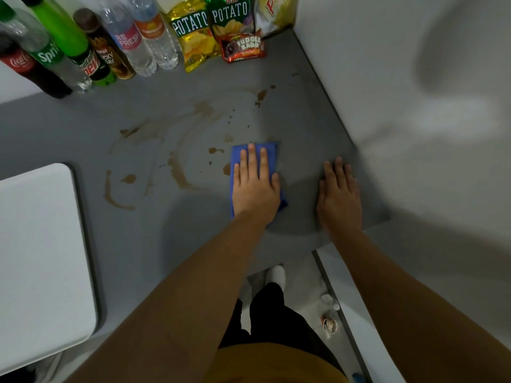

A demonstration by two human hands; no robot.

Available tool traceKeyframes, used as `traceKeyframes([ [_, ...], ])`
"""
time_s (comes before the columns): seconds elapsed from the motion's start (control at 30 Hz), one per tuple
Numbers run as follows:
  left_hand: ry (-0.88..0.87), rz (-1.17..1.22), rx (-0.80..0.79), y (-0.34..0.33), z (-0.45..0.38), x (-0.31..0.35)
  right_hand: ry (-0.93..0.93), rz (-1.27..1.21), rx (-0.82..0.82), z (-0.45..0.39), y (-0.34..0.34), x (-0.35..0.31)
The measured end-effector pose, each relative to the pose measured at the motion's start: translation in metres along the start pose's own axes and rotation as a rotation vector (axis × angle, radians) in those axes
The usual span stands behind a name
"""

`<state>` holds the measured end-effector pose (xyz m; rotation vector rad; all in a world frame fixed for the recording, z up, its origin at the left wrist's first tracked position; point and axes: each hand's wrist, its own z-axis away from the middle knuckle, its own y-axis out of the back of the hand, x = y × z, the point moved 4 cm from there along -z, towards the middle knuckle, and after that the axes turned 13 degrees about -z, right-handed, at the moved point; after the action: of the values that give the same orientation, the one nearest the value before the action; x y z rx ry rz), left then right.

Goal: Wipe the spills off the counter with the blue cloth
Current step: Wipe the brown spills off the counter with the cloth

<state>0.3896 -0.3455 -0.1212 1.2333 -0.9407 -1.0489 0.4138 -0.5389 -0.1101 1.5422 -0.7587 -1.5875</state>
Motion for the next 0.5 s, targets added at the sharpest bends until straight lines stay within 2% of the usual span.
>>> traceKeyframes([
  [0.2, 0.018, -0.024, 0.007, -0.004, 0.041, -0.008, -0.007, 0.011, 0.013, 0.003, 0.0, -0.004],
  [0.33, -0.088, -0.005, -0.008, -0.007, 0.05, 0.013, -0.01, 0.011, 0.016, 0.002, 0.0, -0.004],
  [0.5, -0.192, 0.009, 0.0, 0.001, 0.023, 0.01, 0.007, -0.006, 0.025, 0.002, 0.0, -0.004],
])
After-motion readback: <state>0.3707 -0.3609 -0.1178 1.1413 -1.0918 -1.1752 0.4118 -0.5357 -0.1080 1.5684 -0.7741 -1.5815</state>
